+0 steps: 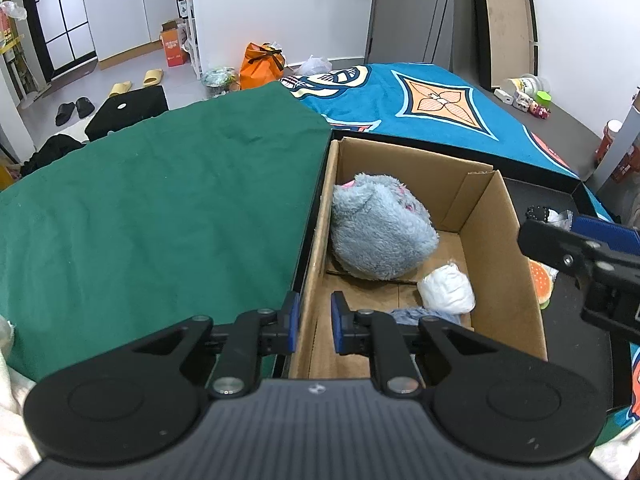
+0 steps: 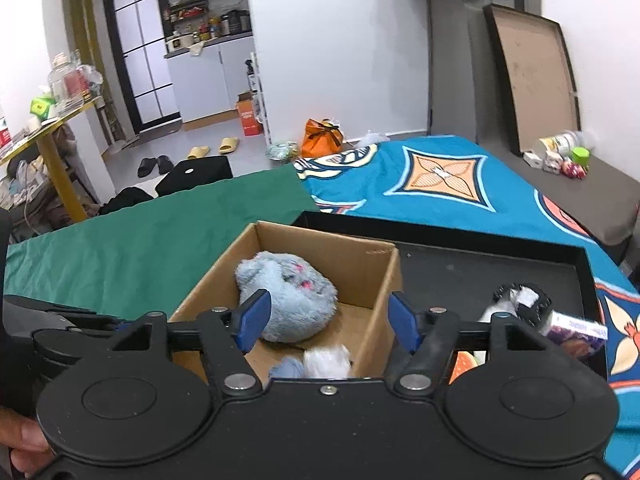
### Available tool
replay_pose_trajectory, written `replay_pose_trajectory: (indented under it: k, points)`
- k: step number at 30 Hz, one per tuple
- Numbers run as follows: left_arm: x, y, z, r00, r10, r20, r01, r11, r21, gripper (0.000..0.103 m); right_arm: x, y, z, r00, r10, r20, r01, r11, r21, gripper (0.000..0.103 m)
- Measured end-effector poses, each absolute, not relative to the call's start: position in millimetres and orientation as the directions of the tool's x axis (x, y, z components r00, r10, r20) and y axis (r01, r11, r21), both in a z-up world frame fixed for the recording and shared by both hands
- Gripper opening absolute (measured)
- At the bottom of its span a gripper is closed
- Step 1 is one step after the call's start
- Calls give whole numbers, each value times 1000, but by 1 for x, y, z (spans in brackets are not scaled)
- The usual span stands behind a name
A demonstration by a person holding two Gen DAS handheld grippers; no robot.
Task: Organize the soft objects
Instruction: 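Open the right gripper to drop the denim cloth into the box, then lower the right gripper onto the orange burger plush and close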
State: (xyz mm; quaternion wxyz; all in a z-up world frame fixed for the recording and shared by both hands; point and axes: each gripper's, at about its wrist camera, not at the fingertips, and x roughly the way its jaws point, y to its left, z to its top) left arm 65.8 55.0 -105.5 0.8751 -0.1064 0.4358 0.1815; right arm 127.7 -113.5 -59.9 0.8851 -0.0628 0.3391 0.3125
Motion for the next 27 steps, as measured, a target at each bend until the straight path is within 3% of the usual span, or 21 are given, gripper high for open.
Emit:
replay_pose_trajectory:
  k: [13, 21, 27]
  points:
    - [74, 42, -101, 537, 266, -801, -400, 916, 36, 21, 134, -165, -71, 623, 442, -645, -501, 859, 104, 64]
    - [80, 34, -101, 521, 289, -803, -390, 917, 77, 36, 143, -185, -86, 618, 414, -668, -459, 880, 122, 64]
    - [85, 30, -102, 518, 303, -800, -388, 917, 97, 42, 149, -191, -97, 599, 412, -687, -451, 882, 136, 64]
